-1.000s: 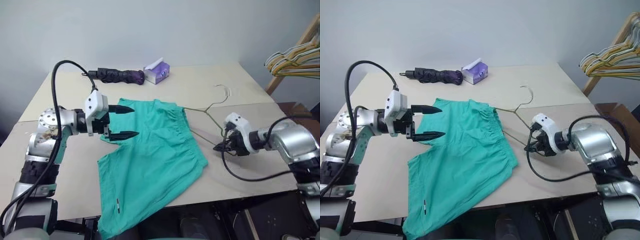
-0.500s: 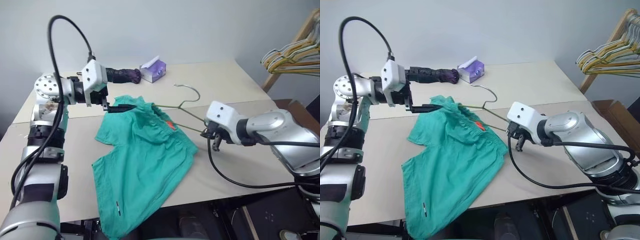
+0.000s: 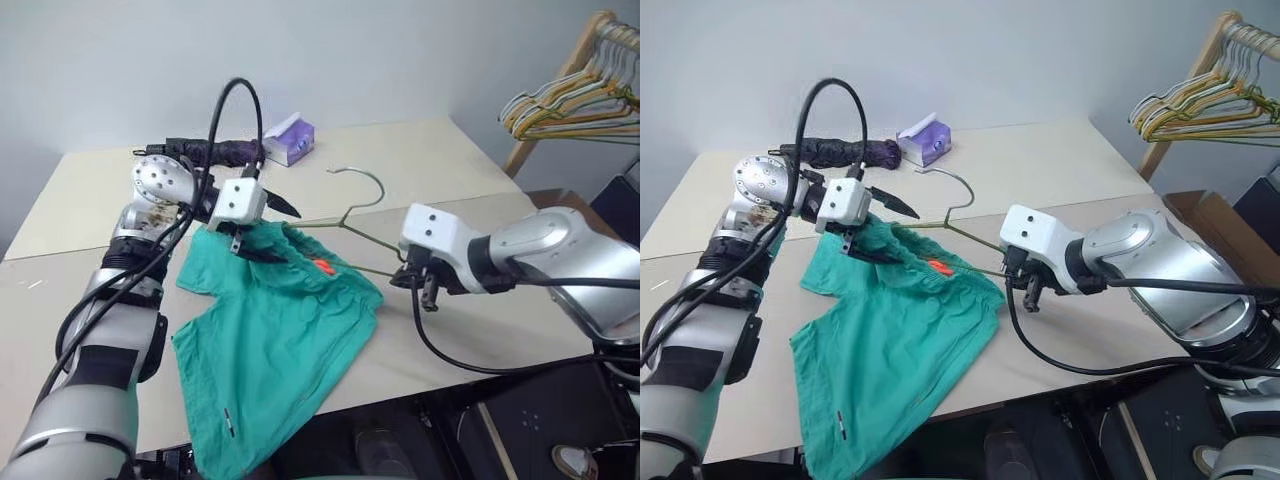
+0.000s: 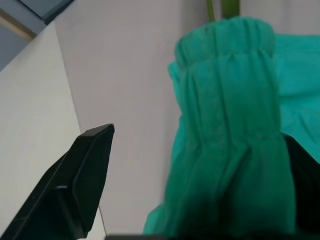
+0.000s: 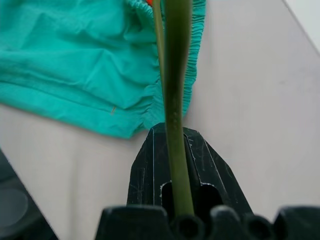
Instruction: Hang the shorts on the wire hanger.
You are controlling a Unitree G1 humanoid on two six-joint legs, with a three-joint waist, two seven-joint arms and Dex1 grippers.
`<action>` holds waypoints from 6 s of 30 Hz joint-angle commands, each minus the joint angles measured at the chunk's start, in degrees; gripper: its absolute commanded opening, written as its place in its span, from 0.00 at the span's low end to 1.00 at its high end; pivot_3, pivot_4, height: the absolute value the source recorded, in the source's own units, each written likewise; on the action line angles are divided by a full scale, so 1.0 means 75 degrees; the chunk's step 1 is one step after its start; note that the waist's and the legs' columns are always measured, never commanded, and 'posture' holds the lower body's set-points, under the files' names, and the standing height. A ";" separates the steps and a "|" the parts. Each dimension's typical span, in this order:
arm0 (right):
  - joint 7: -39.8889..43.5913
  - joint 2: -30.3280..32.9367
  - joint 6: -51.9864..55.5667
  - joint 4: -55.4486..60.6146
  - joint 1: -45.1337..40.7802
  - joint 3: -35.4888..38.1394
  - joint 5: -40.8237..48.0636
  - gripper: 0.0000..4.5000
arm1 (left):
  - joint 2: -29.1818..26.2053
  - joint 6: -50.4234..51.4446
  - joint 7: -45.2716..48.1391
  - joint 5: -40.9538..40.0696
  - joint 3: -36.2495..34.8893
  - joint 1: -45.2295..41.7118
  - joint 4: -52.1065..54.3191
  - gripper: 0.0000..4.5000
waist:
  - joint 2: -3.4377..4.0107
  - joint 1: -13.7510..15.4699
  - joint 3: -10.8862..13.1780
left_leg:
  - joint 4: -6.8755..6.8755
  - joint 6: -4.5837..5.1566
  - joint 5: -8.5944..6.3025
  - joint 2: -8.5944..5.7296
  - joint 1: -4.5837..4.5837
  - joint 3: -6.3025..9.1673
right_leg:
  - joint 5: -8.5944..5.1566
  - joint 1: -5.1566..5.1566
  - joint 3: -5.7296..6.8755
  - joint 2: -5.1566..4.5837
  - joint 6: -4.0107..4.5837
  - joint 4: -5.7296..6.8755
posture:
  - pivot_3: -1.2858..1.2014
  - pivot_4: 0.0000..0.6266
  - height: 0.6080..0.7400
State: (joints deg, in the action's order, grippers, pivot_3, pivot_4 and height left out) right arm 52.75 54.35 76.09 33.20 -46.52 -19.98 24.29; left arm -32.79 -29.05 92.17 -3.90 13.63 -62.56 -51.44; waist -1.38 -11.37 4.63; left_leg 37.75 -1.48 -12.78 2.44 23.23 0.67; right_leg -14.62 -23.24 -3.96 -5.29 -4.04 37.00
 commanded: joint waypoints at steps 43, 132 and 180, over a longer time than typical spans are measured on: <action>-0.1432 -0.0428 -0.2220 -0.0067 0.4395 0.5502 0.0549 0.99 | -0.1026 0.2706 0.0044 -0.1416 -0.0373 0.1705 0.2822 0.02 | 0.0009 -0.0252 -0.0005 | 0.0006 0.0002 -0.0001 0.0007 -0.0017 0.0004 | -0.0011 0.0018 -0.0007 0.0010 -0.0021 0.0015 | 0.43 0.11 1.00; -0.0259 0.0054 -0.4311 -0.2875 0.4681 0.3145 0.0954 0.01 | -0.3301 0.1716 -0.0606 -0.0259 0.0656 0.1716 0.0688 0.02 | 0.0020 0.0307 0.0071 | 0.0006 0.0007 -0.0004 0.0002 0.0005 0.0008 | -0.0007 0.0015 -0.0006 0.0013 -0.0013 -0.0018 | 0.45 0.10 1.00; -0.2689 -0.3459 -0.1053 -0.3615 0.1622 0.1306 0.0373 0.99 | -0.2188 0.1681 0.0044 -0.0372 0.0539 0.0743 0.0036 0.02 | 0.0014 -0.0063 0.0070 | 0.0013 0.0005 -0.0002 0.0005 0.0016 0.0018 | -0.0001 -0.0003 -0.0001 0.0015 0.0000 0.0014 | 0.45 0.11 1.00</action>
State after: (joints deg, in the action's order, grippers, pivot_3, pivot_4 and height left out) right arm 35.17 29.57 68.84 7.33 -32.46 -10.19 29.15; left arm -48.91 -16.84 92.30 -5.73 19.42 -56.30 -52.37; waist -1.27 -11.84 5.16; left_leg 37.85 -1.44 -12.79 2.46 23.37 0.83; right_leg -14.63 -23.26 -3.97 -5.19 -4.05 37.11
